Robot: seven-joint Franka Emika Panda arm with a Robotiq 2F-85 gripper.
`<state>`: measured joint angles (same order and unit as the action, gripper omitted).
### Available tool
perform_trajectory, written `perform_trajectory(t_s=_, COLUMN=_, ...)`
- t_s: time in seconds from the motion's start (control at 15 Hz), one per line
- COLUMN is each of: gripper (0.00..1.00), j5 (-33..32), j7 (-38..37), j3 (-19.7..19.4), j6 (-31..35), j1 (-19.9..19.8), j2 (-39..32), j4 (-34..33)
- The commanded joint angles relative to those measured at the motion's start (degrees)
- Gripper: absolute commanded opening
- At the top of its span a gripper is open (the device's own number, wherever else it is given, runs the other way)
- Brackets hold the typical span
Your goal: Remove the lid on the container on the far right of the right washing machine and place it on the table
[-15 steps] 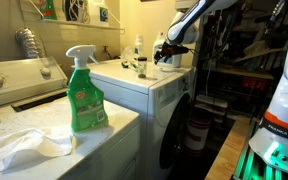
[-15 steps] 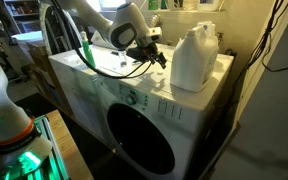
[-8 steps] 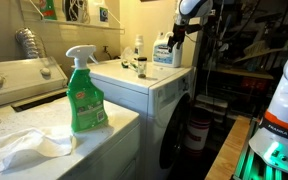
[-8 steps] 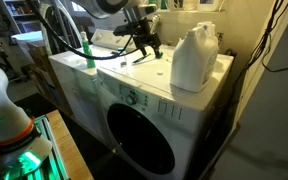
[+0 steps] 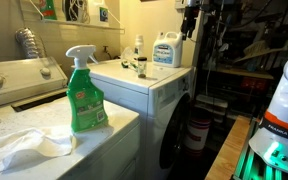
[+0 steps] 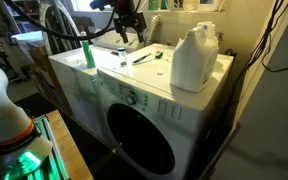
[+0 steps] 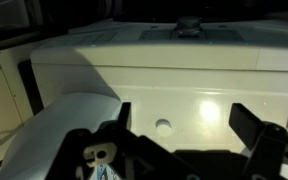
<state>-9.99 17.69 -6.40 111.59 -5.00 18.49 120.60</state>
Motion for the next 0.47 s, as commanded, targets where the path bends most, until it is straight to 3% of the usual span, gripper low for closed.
perform_trajectory(t_s=0.0, gripper=1.00, j5=2.1, j7=5.4, j3=-1.7, j6=-3.0, j1=1.1, j2=2.9, j4=0.5)
perform_trajectory(t_s=0.07, gripper=1.00, j5=0.4, j7=2.1, j3=-0.6, j6=-1.8, j1=0.6, j2=1.3, j4=-0.3)
perform_trajectory(t_s=0.4, gripper=1.00, j5=1.0, j7=3.9, j3=-1.0, j6=-2.0, j1=0.8, j2=2.0, j4=-0.3)
